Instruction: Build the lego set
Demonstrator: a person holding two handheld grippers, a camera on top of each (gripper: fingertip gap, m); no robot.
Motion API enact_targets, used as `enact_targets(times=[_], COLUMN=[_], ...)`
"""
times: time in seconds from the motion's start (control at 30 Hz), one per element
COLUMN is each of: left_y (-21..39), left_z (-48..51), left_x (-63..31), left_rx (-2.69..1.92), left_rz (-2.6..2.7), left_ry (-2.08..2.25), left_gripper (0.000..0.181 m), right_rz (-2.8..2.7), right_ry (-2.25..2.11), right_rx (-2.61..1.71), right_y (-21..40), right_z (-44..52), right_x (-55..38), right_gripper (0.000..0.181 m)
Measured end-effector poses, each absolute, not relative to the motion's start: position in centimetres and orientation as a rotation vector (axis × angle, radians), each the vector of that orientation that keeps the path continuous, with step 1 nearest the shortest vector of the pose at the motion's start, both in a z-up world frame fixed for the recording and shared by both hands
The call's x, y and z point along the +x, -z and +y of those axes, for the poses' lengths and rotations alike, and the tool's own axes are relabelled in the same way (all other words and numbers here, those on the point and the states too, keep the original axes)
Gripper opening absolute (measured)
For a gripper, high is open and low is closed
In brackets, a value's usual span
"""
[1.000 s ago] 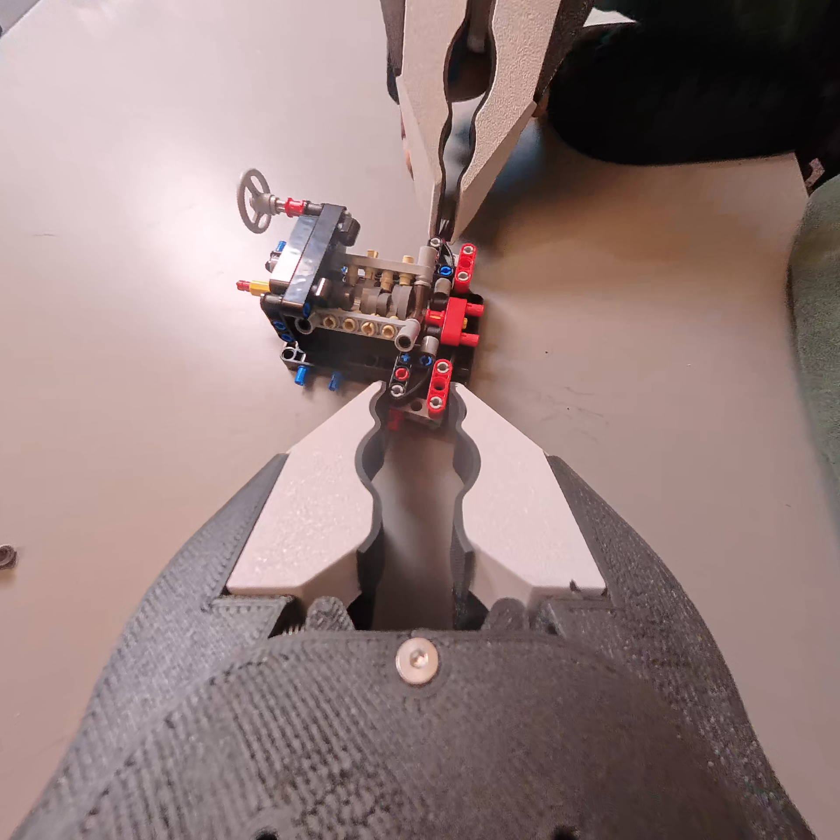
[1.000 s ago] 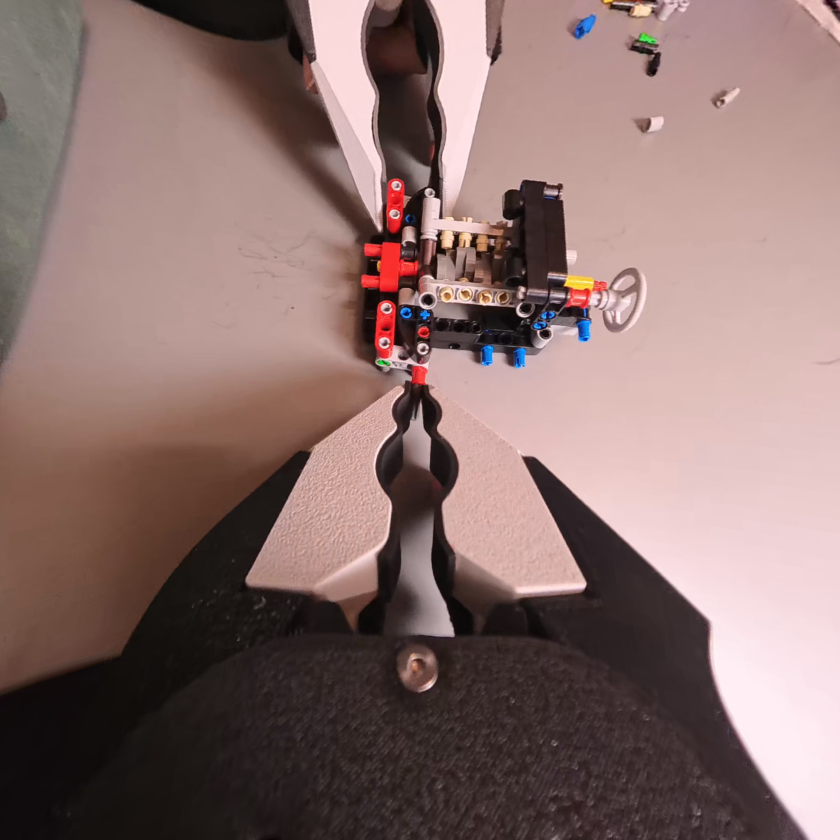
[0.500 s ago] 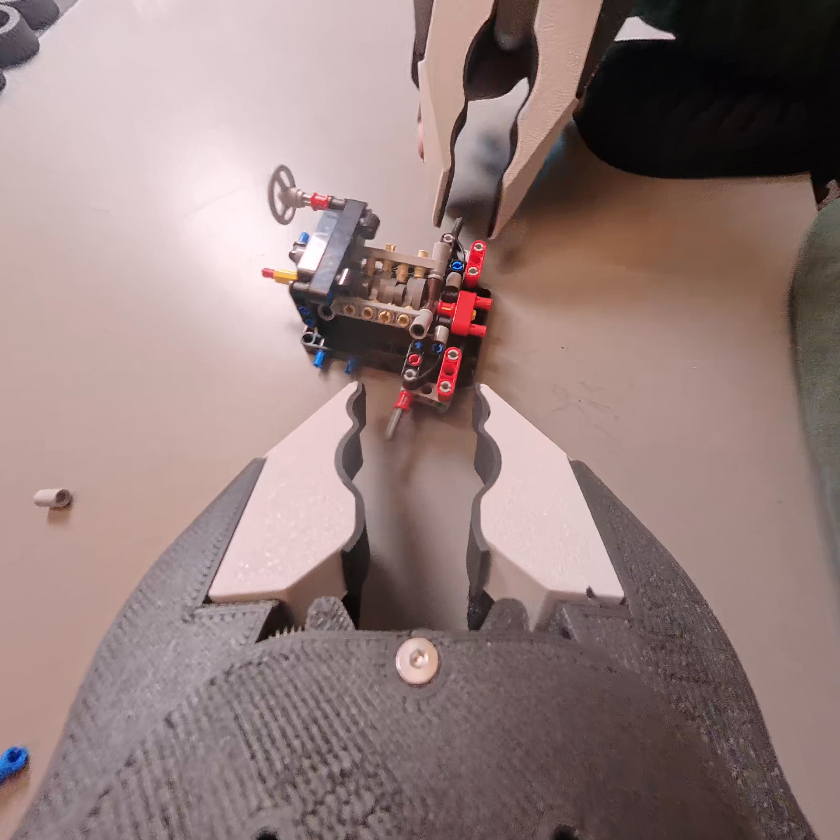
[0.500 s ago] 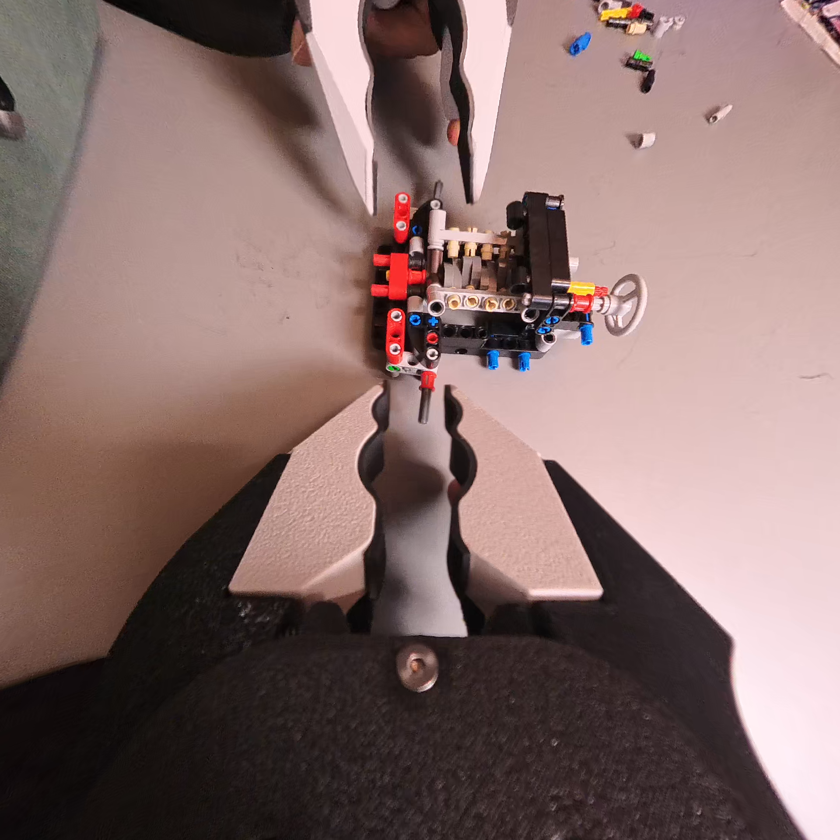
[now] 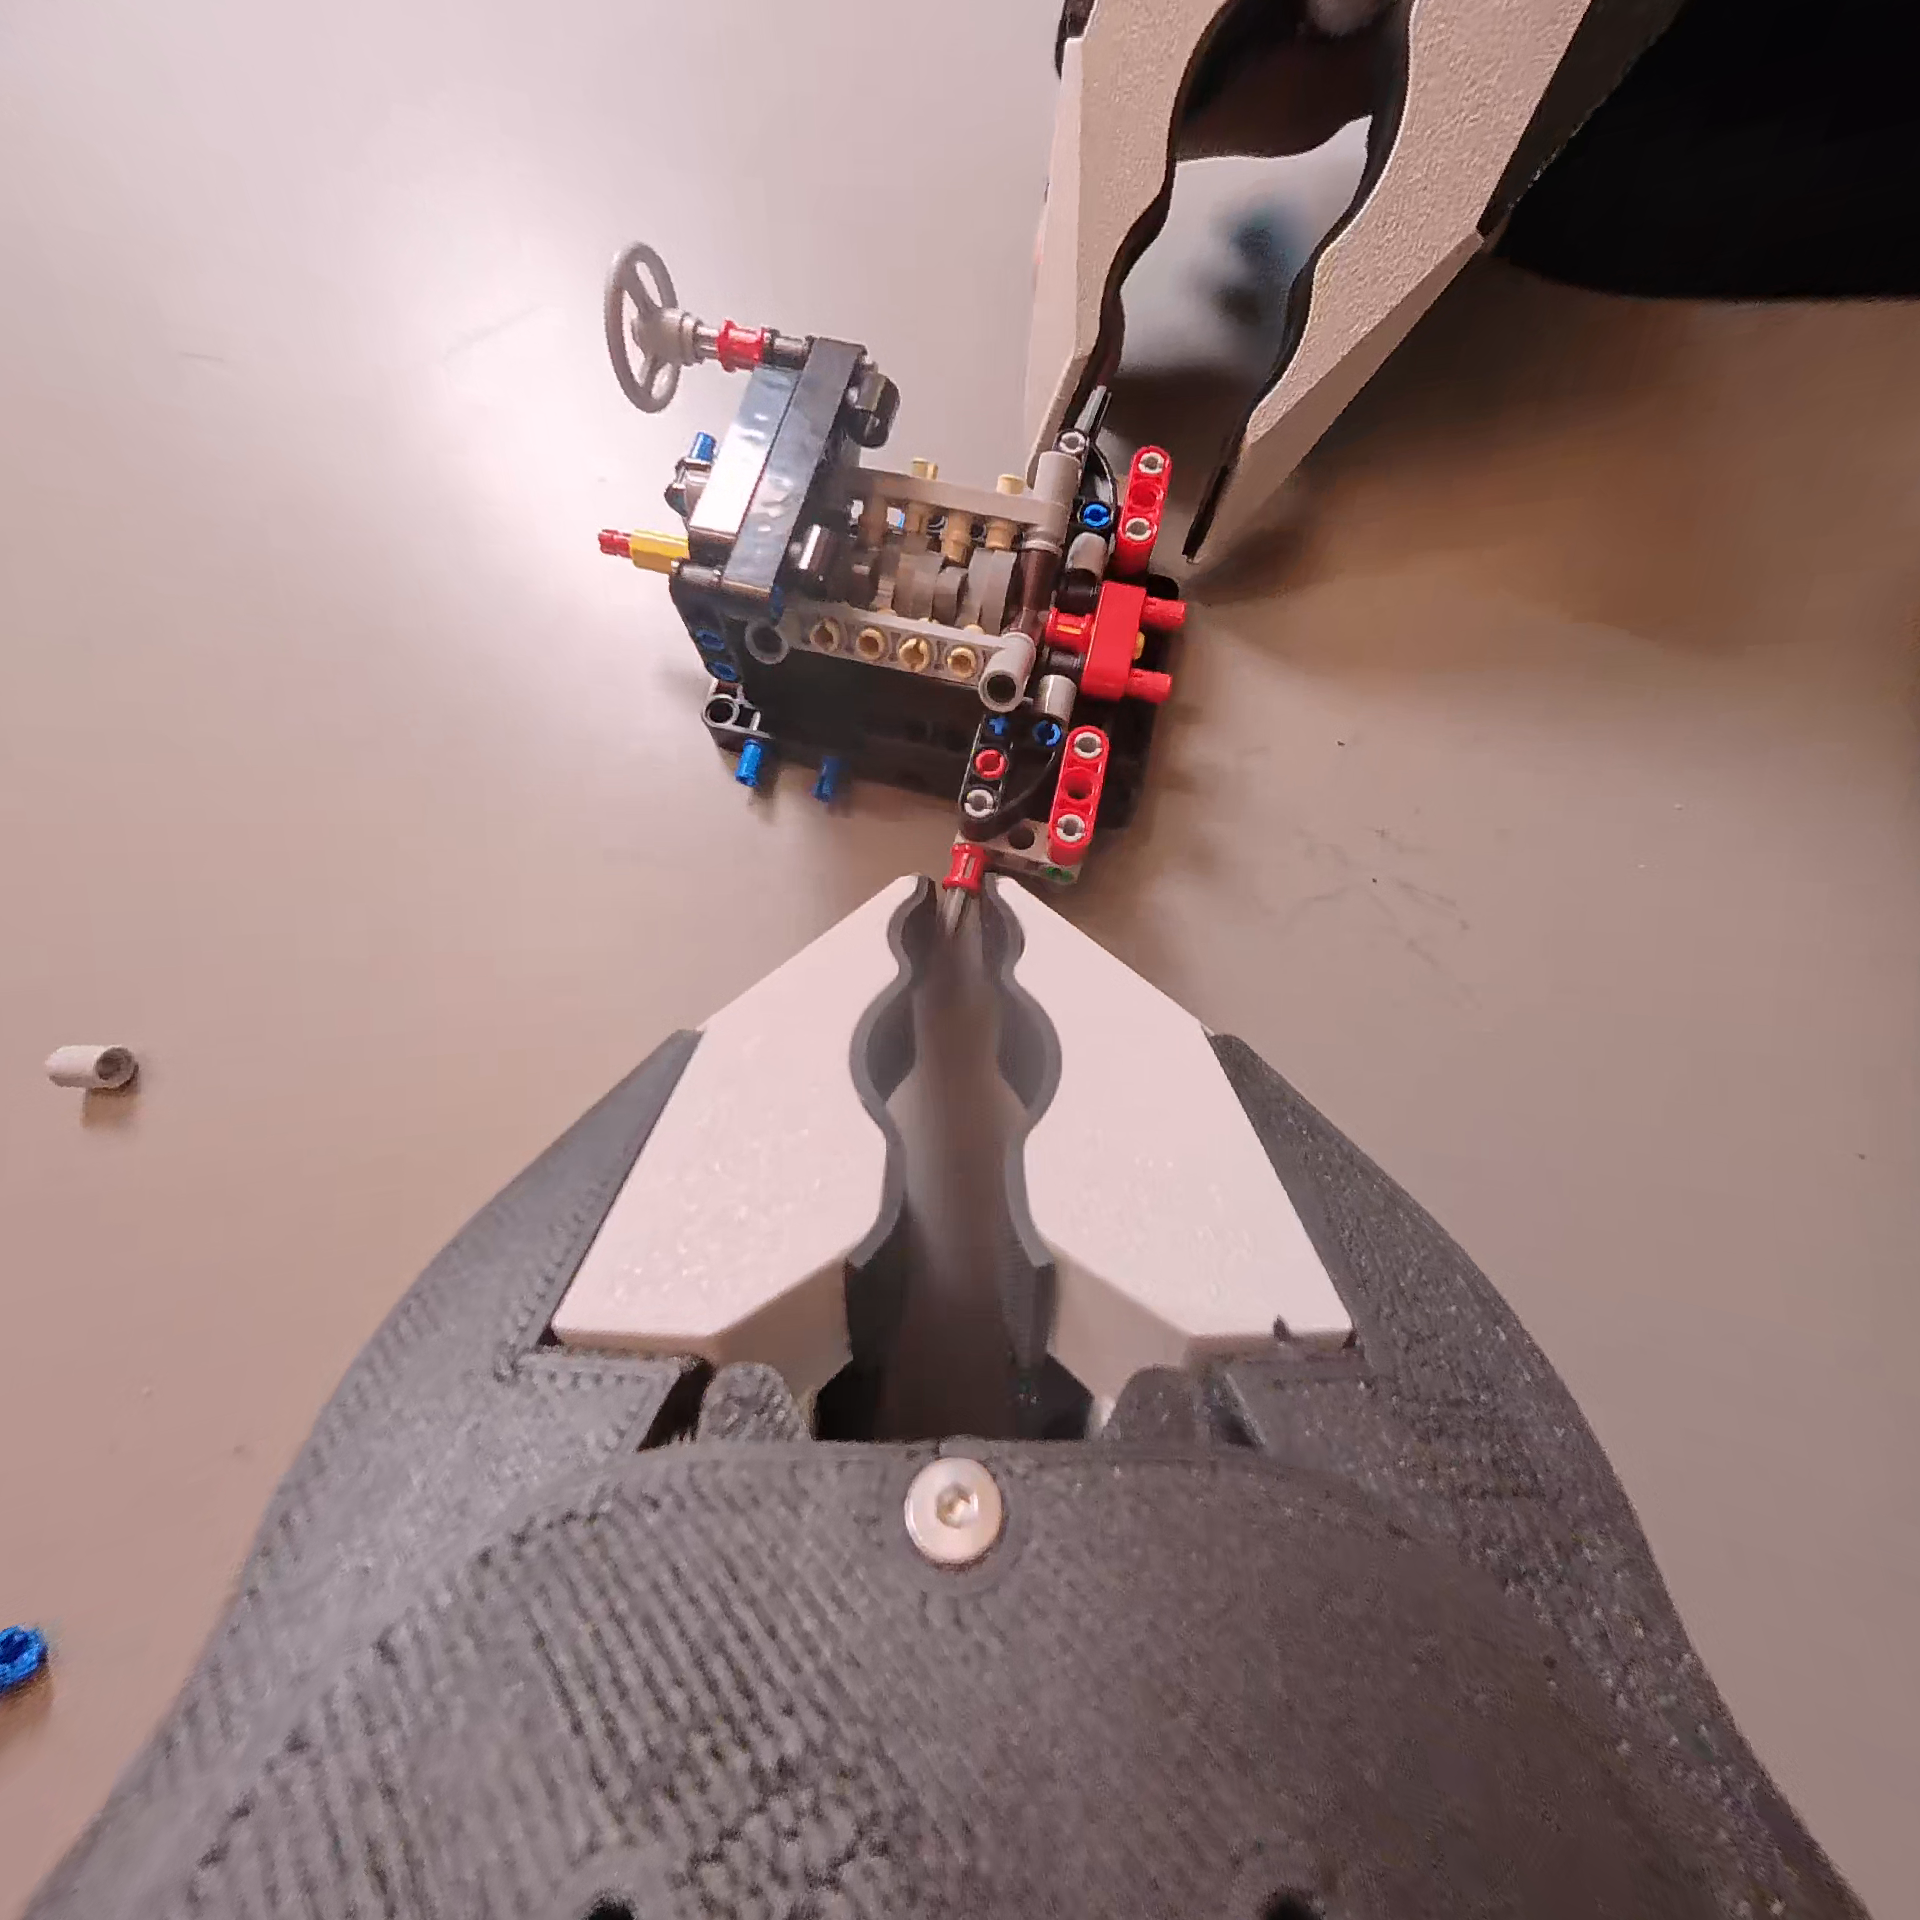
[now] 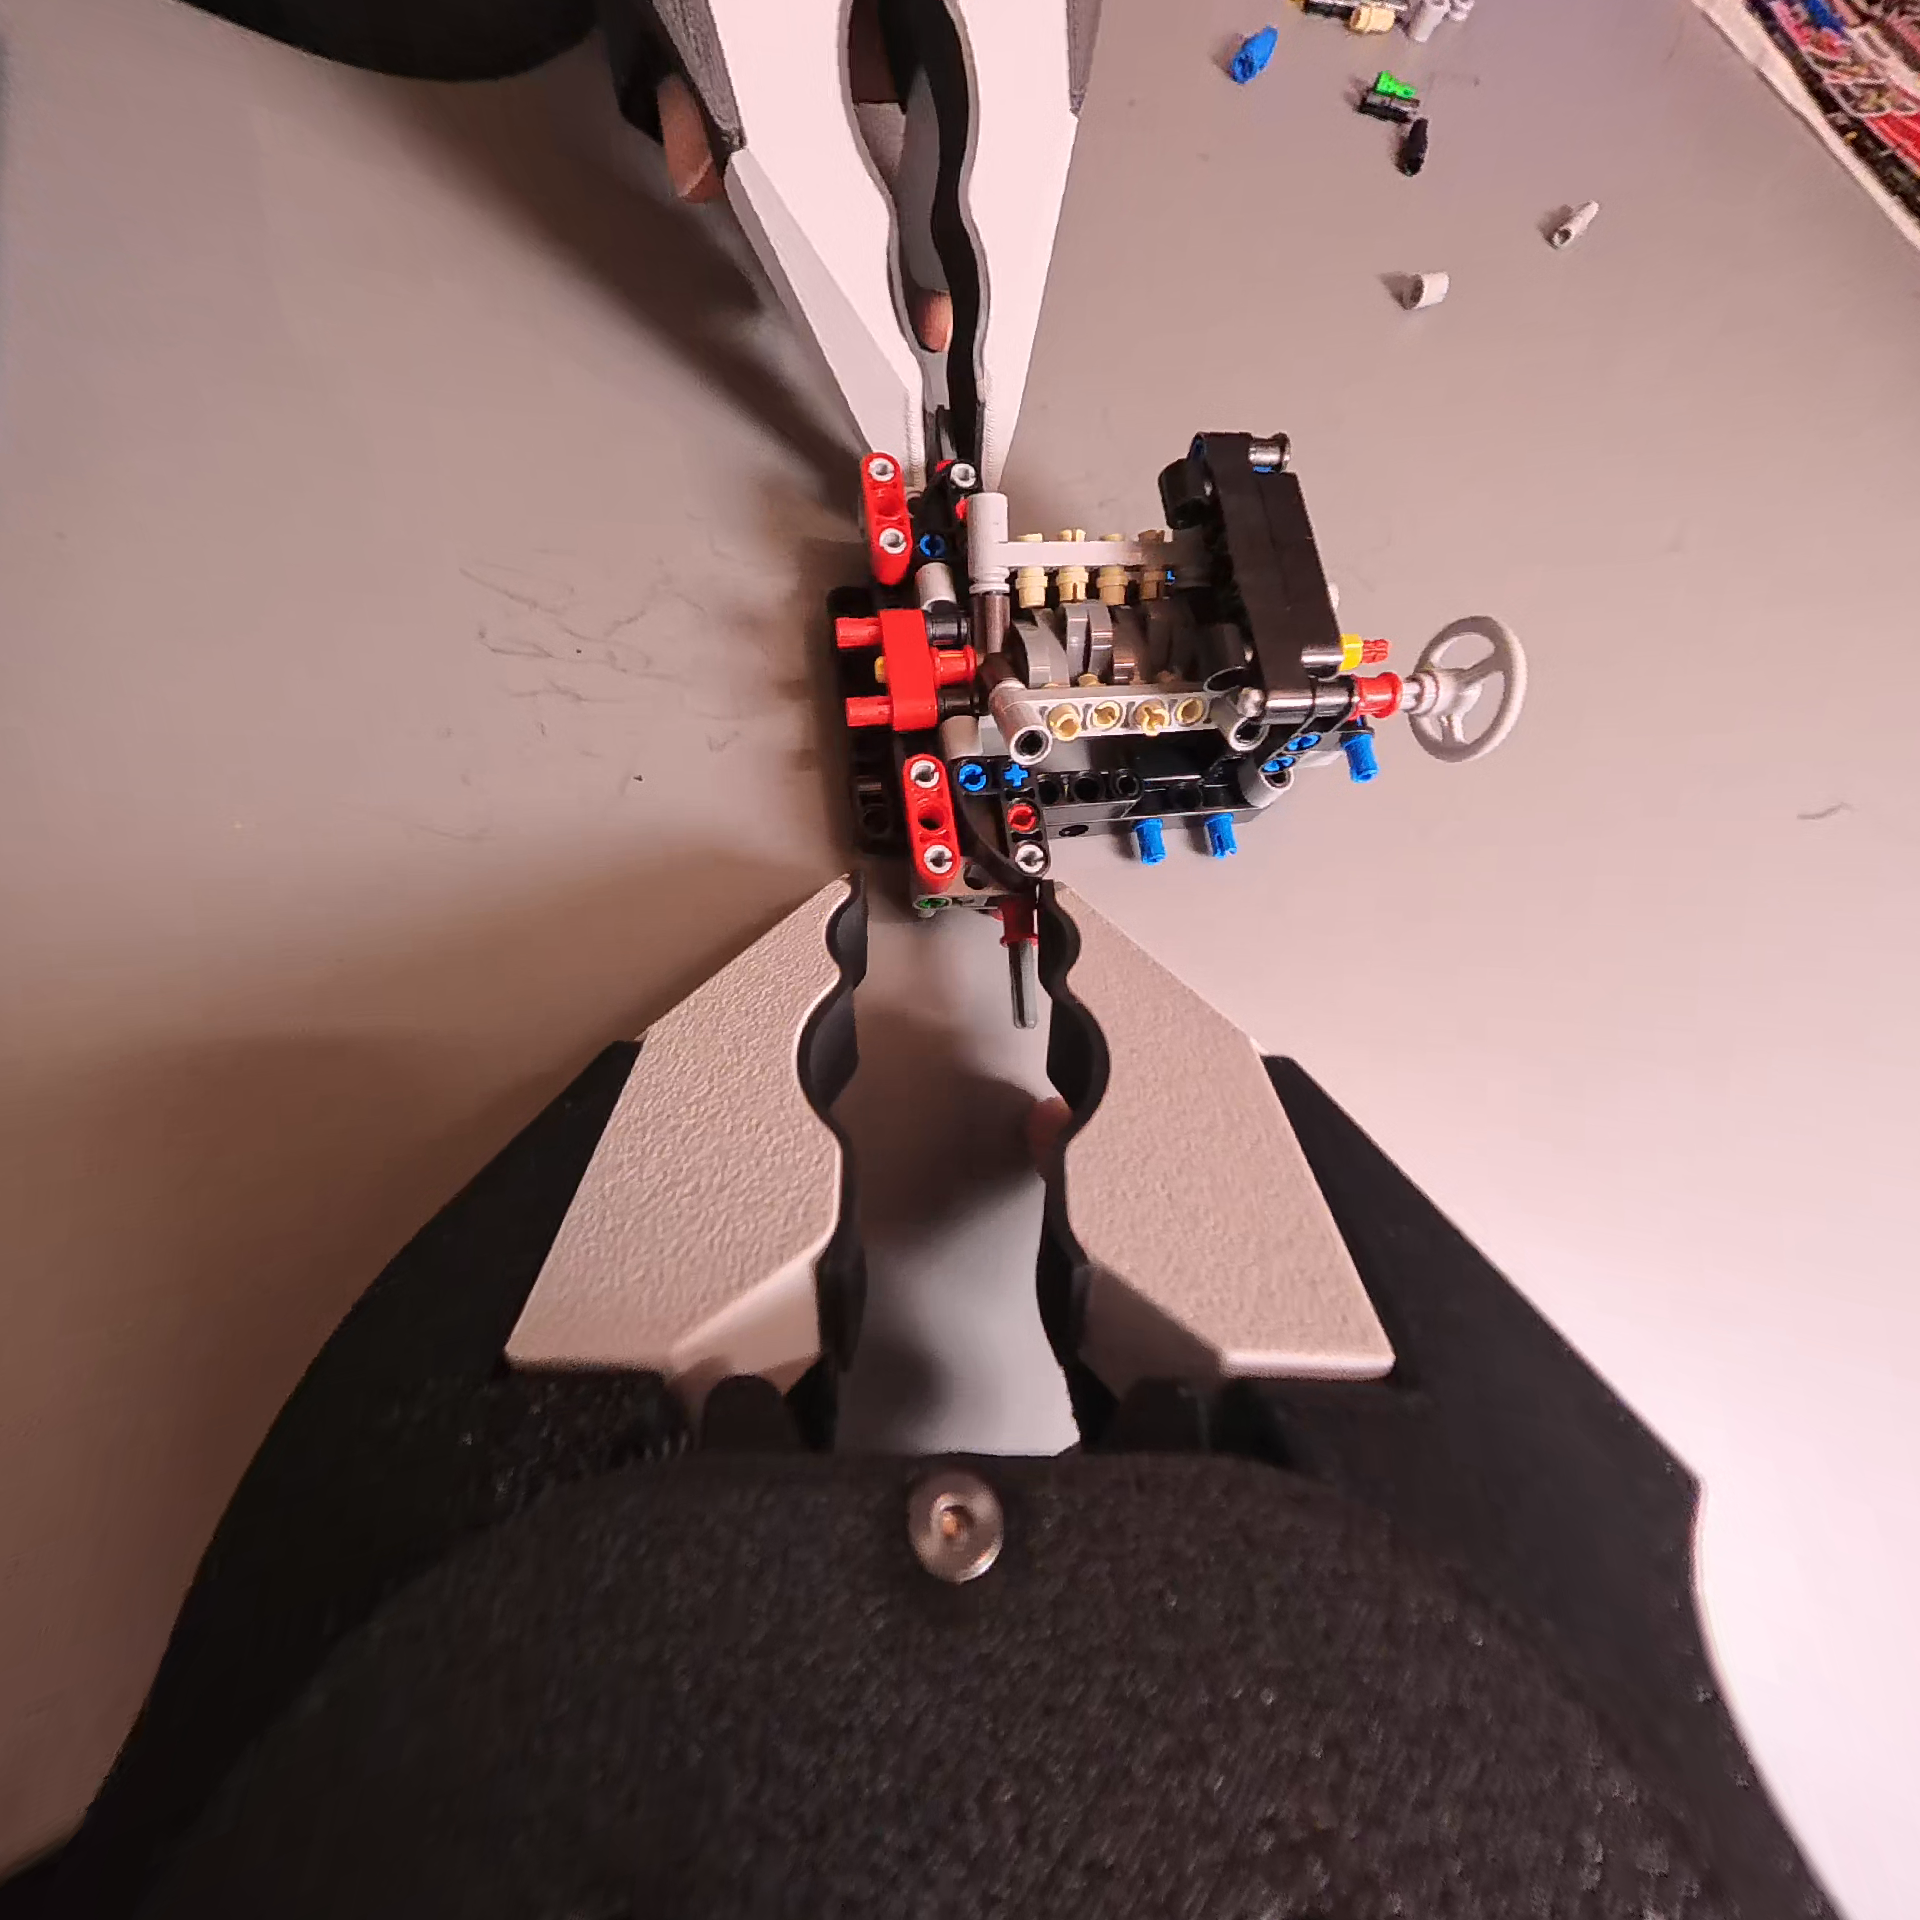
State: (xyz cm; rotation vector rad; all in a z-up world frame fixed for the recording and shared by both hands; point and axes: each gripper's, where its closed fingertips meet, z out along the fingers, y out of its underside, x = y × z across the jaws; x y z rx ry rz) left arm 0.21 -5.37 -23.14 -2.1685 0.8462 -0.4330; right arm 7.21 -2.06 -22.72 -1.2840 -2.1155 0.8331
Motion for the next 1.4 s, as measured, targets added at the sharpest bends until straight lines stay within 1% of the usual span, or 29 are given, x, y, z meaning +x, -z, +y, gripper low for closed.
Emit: enact_targets(times=[0.23,0.33,0.43,0.5,0.63,0.73,0.83,0.9,1.4], left_y=[23.1,23.1,23.1,23.1,23.2,23.2,23.2,23.2,23.2], left_z=[-5.0,-4.9,-4.9,-5.1,-5.8,-6.2,-6.2,-6.3,-5.7], left_x=[0.0,0.0,0.1,0.3,0.8,0.9,0.9,1.0,0.6], left_rx=[-2.21,-2.216,-2.181,-2.156,-2.092,-2.058,-2.047,-2.039,-2.027], left_rz=[0.773,0.761,0.803,0.853,0.979,1.036,1.044,1.054,1.03], left_ry=[0.391,0.391,0.379,0.379,0.384,0.391,0.4,0.404,0.366], left_gripper=[0.005,0.005,0.005,0.005,0.005,0.005,0.005,0.005,0.005], right_rz=[-2.055,-2.029,-2.026,-2.024,-2.046,-2.098,-2.12,-2.126,-2.068], right_ry=[-0.83,-0.805,-0.818,-0.818,-0.813,-0.77,-0.722,-0.708,-0.648], right_rx=[-1.309,-1.311,-1.311,-1.308,-1.304,-1.268,-1.269,-1.26,-1.387], right_y=[22.6,22.6,22.6,22.6,22.7,23.0,23.2,23.2,23.3], right_z=[-1.9,-1.6,-1.6,-1.5,-1.3,-1.5,-1.3,-1.5,-1.2], right_x=[6.7,6.4,6.4,6.5,6.9,7.5,7.9,8.0,7.9], right_gripper=[0.035,0.026,0.026,0.027,0.035,0.037,0.034,0.027,0.025])
